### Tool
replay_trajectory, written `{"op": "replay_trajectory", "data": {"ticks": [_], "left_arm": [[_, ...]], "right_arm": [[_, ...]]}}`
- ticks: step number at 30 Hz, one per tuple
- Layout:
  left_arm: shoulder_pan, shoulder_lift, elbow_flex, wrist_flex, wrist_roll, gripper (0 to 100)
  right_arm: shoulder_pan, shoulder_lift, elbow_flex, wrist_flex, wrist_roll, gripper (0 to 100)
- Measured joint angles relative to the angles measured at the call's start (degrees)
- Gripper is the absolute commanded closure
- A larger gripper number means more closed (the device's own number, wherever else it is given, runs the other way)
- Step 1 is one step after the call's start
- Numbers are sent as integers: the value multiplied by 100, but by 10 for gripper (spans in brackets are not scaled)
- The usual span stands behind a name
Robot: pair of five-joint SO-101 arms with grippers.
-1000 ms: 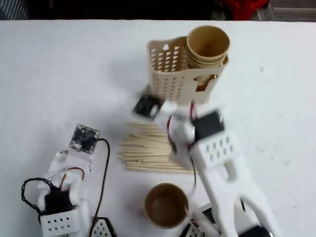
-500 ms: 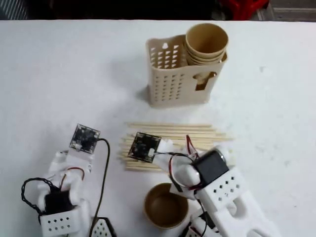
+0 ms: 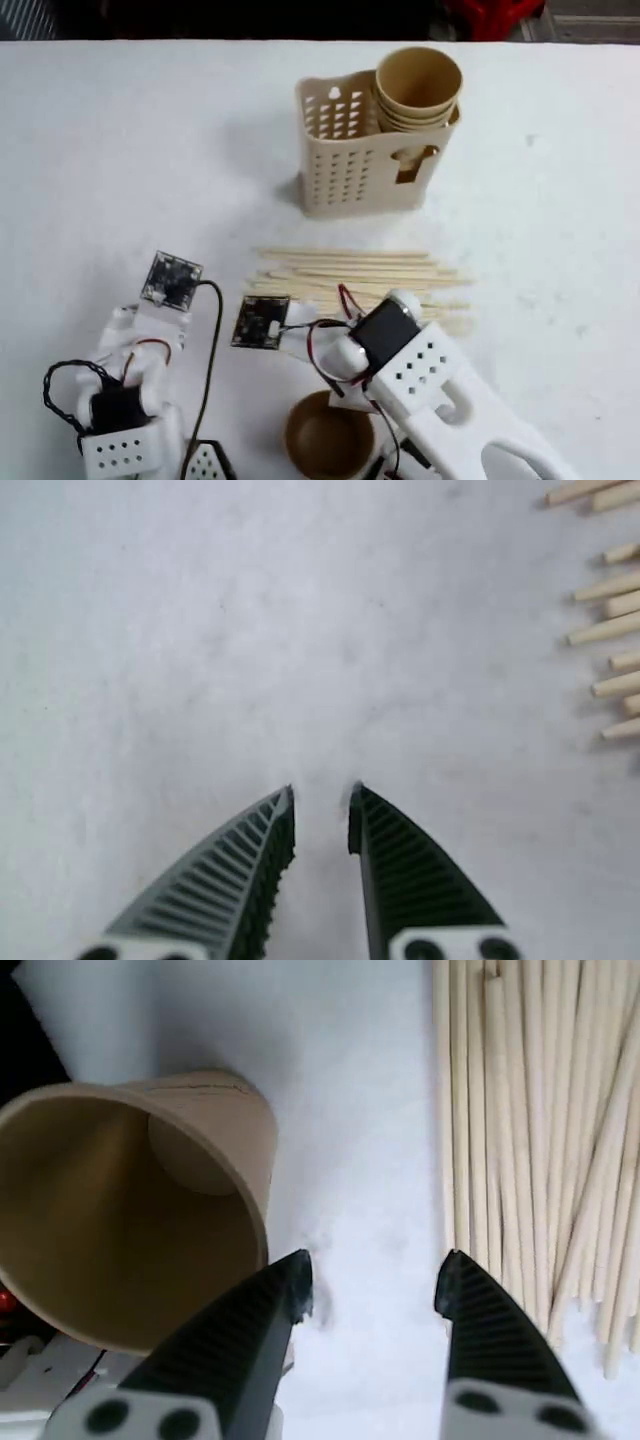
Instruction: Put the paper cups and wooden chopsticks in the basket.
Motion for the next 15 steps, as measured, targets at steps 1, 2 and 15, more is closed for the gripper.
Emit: {"op": "replay_trajectory", "data": {"ticks": [1,2,15], "left_arm": [[0,0,0,0,0,893],[0,0,0,0,0,893],[0,0,0,0,0,892]], "right_arm": [[97,0,-70,9,-9,790],[220,-18,-176,18,-70,790],[-1073,-62,-571,18,-246,790]]}}
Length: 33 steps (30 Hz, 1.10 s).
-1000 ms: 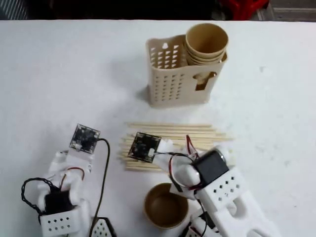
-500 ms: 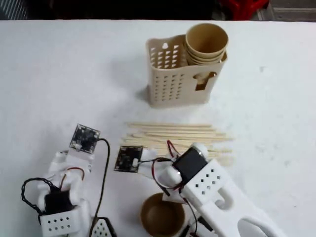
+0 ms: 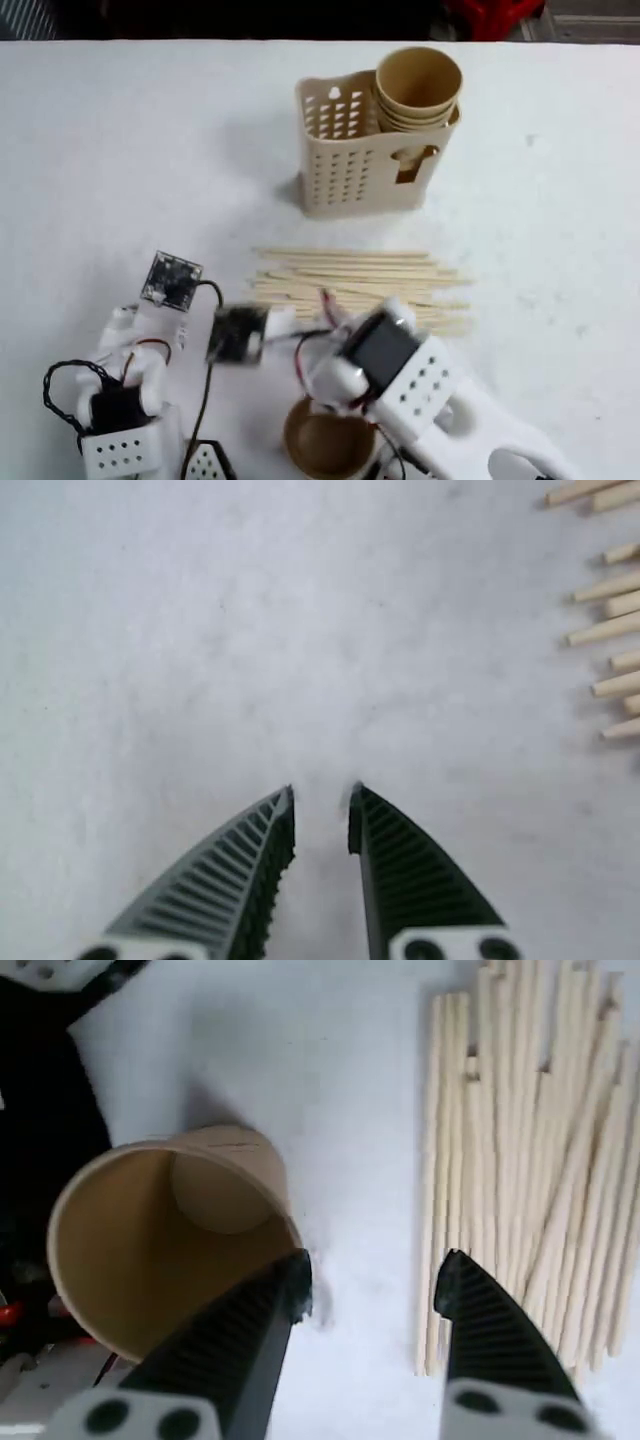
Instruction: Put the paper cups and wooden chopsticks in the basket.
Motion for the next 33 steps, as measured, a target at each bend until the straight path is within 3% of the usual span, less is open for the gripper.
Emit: {"op": "replay_trajectory", "data": {"ticks": [4,14,20,23,27,33], "left_arm": [[0,0,0,0,0,892],[0,0,0,0,0,892],[0,0,0,0,0,892],[0,0,0,0,0,892],[0,0,0,0,0,892],[0,0,0,0,0,893]], "right_arm": [[-422,0,255,0,0,790],[-448,0,387,-53,-9,794],[-448,0,1099,-712,97,795],[-448,0,1125,-818,167,848],[-448,0,1178,-905,167,990],[-79,0,1178,-1046,-9,982]]}}
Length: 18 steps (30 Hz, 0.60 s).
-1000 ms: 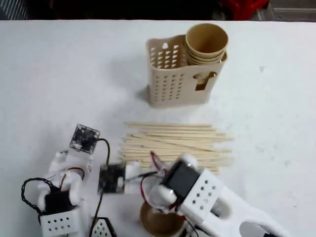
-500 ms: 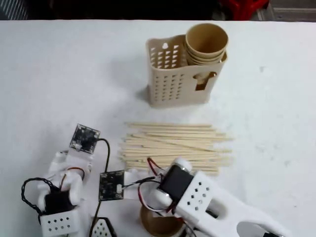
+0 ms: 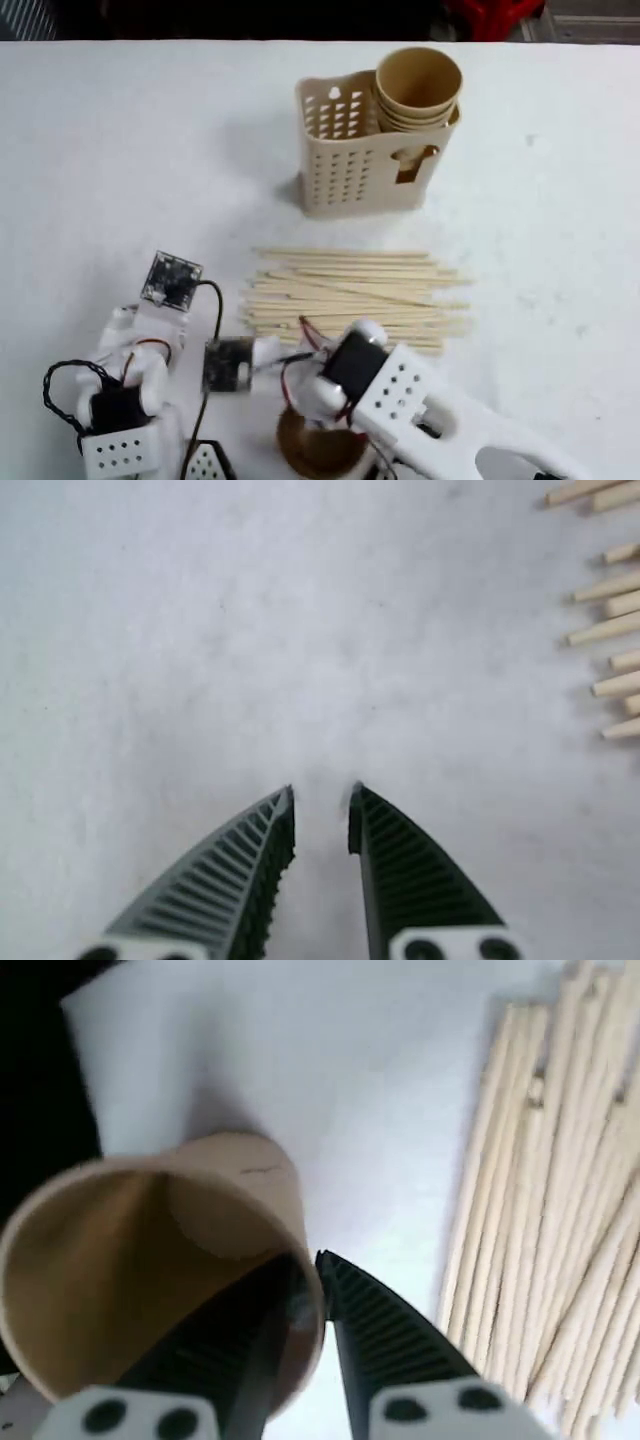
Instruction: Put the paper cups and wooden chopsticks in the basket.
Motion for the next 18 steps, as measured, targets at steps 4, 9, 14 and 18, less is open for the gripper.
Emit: {"op": "replay_trajectory", "data": {"ticks": [4,9,14,18], "left_arm": [[0,0,0,0,0,893],[0,0,0,0,0,893],[0,0,0,0,0,892],[0,0,0,0,0,893]], "right_arm": [[1037,0,-554,0,-308,983],[2664,9,-2488,404,-949,983],[3684,9,-5037,923,-1495,984],[4202,475,-6646,835,-1829,984]]}}
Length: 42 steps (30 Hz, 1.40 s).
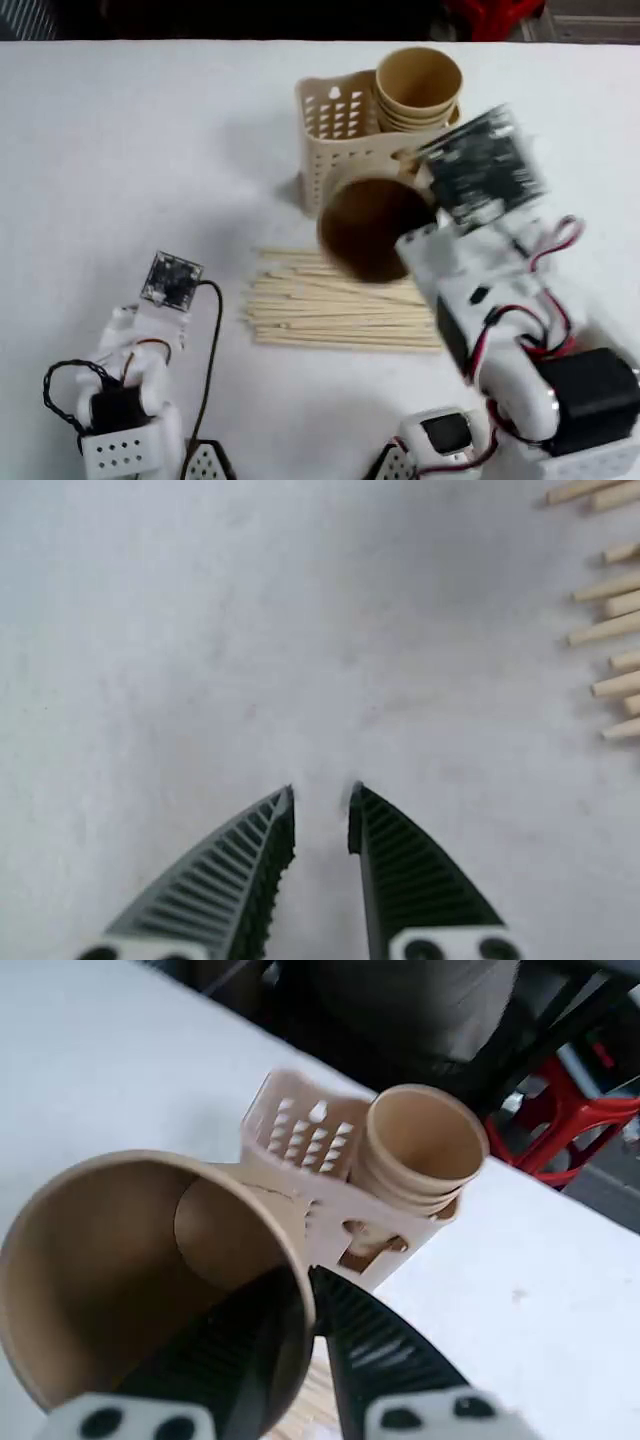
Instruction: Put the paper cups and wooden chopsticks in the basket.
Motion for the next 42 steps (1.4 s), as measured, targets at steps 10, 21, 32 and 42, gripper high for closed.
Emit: {"op": "replay_trajectory", "data": {"ticks": [10,21,32,42], "left_arm": [[0,0,0,0,0,894],[0,0,0,0,0,894],[0,0,0,0,0,894],[0,0,0,0,0,894]], "right_arm": [[923,3631,-3218,-501,-484,984],[1415,5741,-5266,53,-809,984],[1415,5952,-5336,-387,-1073,984],[1415,5873,-5336,-826,-1081,984]]}}
